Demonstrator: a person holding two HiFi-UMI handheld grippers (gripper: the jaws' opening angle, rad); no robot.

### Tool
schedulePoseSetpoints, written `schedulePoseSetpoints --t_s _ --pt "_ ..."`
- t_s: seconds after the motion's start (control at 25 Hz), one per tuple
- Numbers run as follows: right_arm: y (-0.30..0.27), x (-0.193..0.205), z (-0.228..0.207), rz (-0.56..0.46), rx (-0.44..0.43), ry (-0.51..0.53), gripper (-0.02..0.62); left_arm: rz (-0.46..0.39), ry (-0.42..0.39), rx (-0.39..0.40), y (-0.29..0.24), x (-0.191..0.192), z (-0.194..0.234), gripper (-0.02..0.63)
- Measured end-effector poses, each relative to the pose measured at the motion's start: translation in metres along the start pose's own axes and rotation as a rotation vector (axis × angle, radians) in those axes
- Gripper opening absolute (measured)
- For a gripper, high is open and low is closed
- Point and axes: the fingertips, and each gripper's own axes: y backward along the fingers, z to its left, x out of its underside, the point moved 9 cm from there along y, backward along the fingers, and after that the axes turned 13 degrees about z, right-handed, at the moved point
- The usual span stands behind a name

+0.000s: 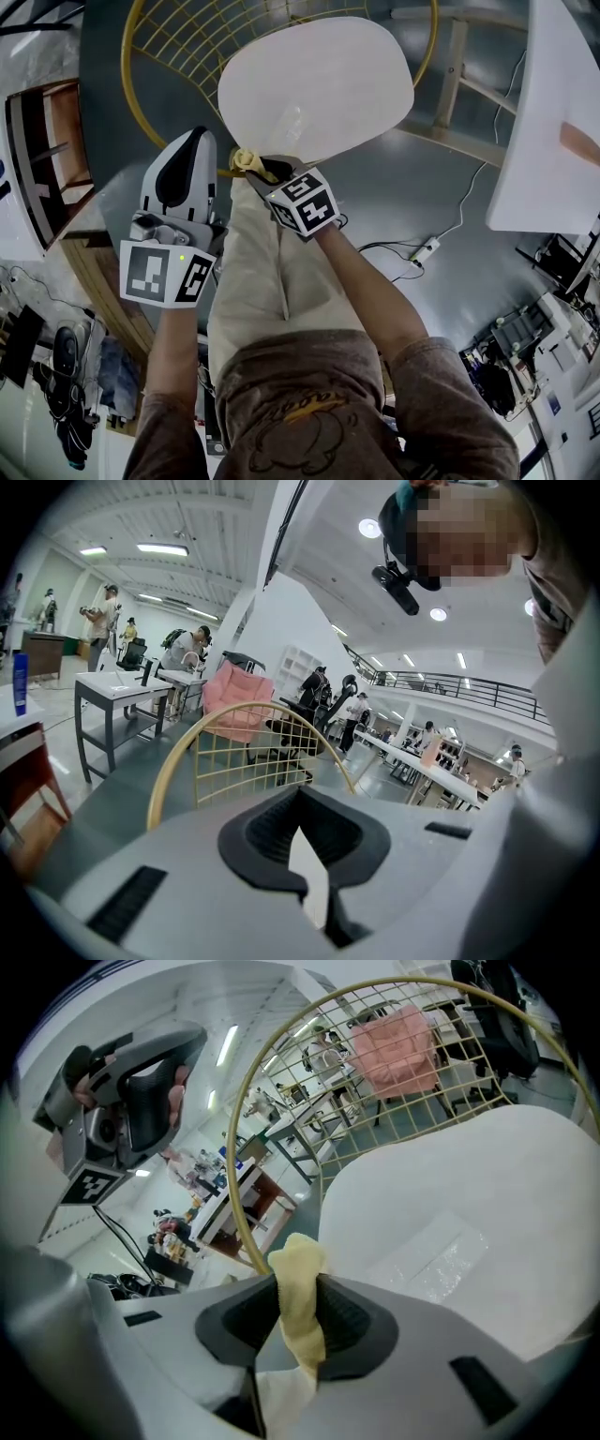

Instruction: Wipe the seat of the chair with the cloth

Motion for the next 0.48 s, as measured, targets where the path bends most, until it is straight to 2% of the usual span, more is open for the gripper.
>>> schedulePoseSetpoints --t_s 0.24,0.48 --pt "0.022 -0.004 0.009 -0.088 -0.015 -0.008 0.130 -0.004 0.005 0.007 0.002 -0.001 -0.002 0.003" --pt "0.070 -0.013 0.017 -0.151 0.020 -0.006 0.130 -0.012 -0.005 0.020 0.014 -0.017 -0.015 0.003"
